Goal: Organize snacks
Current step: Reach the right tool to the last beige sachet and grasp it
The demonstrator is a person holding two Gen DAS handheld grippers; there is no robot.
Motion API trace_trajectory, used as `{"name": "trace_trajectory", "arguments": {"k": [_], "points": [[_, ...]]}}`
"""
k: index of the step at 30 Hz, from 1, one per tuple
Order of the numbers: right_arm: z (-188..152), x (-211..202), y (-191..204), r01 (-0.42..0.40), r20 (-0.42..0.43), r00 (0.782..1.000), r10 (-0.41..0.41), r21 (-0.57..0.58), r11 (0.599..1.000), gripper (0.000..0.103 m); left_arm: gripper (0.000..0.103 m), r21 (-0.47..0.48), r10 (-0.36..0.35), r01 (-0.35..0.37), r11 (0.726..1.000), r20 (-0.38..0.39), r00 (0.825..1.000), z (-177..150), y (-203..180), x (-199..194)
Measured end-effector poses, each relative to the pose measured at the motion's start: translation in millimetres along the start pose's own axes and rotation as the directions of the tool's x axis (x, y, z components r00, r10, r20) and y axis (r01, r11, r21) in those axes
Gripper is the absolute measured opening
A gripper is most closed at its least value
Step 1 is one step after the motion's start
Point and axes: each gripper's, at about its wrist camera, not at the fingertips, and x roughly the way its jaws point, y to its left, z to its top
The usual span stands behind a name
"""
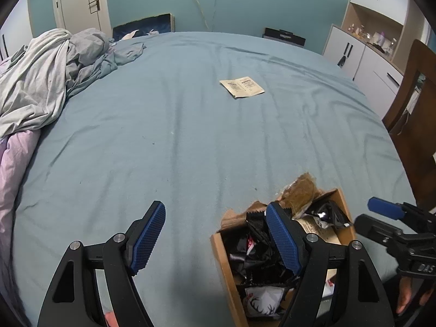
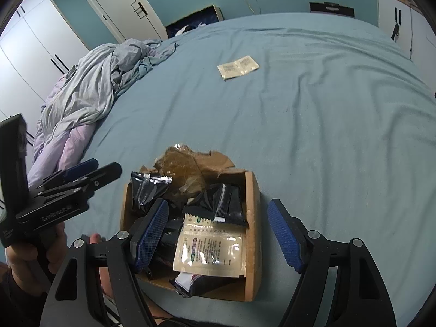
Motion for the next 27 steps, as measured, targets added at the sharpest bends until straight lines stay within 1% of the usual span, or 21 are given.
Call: {"name": "trace_trajectory", "arguments": {"k": [3, 4, 7, 9, 10, 12, 13, 14, 16, 18, 19, 20, 21, 22, 24, 26, 27], "points": [[5, -3, -3, -0.004, 0.021, 1.000, 0.005, -0.013, 1.000, 0.075, 0.077, -0.004, -0.002, 0.002, 1.000, -0.006, 1.000, 3, 0, 5], [10, -3, -4, -0.020, 0.006, 1.000, 0.020, -0.011, 1.000, 0.075, 0.077, -0.004, -0.004, 0.004, 1.000, -0.008, 1.000, 5, 0, 6], [26, -4, -7, -0.100, -0.076, 0.992, 0.103, 0.035, 0.994, 0.075, 0.077, -0.009, -0.020, 0.020, 1.000, -0.007, 1.000, 9, 0, 7], [43, -8, -5, -0.163, -0.098, 0.981, 0.168, 0.052, 0.985, 0.075, 0.077, -0.019, -0.026, 0.026, 0.999, -0.005, 1.000, 11, 3, 7], [56, -12, -1, -0.182, -0.098, 0.978, 0.185, 0.040, 0.983, 0.075, 0.077, -0.029, -0.030, 0.030, 0.999, -0.007, 1.000, 12, 5, 7], [85, -16, 10, -0.186, -0.090, 0.979, 0.185, -0.007, 0.982, 0.075, 0.077, -0.057, -0.049, 0.048, 0.997, -0.011, 0.999, 16, 11, 9], [104, -15, 17, -0.184, -0.085, 0.980, 0.181, -0.030, 0.982, 0.081, 0.077, -0.070, -0.055, 0.054, 0.996, -0.013, 0.998, 17, 14, 10], [124, -12, 22, -0.182, -0.083, 0.980, 0.178, -0.044, 0.982, 0.088, 0.077, -0.088, -0.060, 0.059, 0.994, -0.015, 0.998, 19, 18, 12], [159, 5, 26, -0.170, -0.085, 0.983, 0.165, -0.054, 0.984, 0.094, 0.077, -0.118, -0.060, 0.057, 0.991, -0.017, 0.998, 20, 26, 15], [192, 36, 26, -0.144, -0.118, 0.983, 0.137, -0.051, 0.988, 0.094, 0.077, -0.145, -0.053, 0.049, 0.988, -0.030, 0.998, 21, 32, 21], [209, 61, 25, -0.118, -0.156, 0.982, 0.110, -0.041, 0.992, 0.094, 0.077, -0.160, -0.054, 0.047, 0.986, -0.039, 0.998, 22, 35, 24], [223, 82, 24, -0.074, -0.183, 0.981, 0.066, -0.038, 0.997, 0.094, 0.077, -0.176, -0.060, 0.051, 0.983, -0.049, 0.997, 22, 38, 27], [237, 106, 22, -0.014, -0.209, 0.978, 0.003, -0.050, 0.999, 0.094, 0.077, -0.201, -0.072, 0.059, 0.978, -0.060, 0.996, 22, 43, 30], [251, 133, 20, 0.048, -0.234, 0.970, -0.066, -0.082, 0.995, 0.094, 0.077, -0.216, -0.080, 0.064, 0.974, -0.066, 0.995, 23, 45, 33], [270, 183, 15, 0.160, -0.244, 0.950, -0.195, -0.153, 0.975, 0.094, 0.077, -0.242, -0.098, 0.078, 0.967, -0.072, 0.993, 25, 50, 36], [279, 223, 11, 0.231, -0.251, 0.927, -0.279, -0.202, 0.952, 0.094, 0.077, -0.255, -0.104, 0.084, 0.963, -0.066, 0.992, 27, 53, 38], [281, 245, 8, 0.256, -0.253, 0.917, -0.307, -0.214, 0.943, 0.094, 0.077, -0.256, -0.103, 0.084, 0.963, -0.065, 0.993, 28, 53, 38]]}}
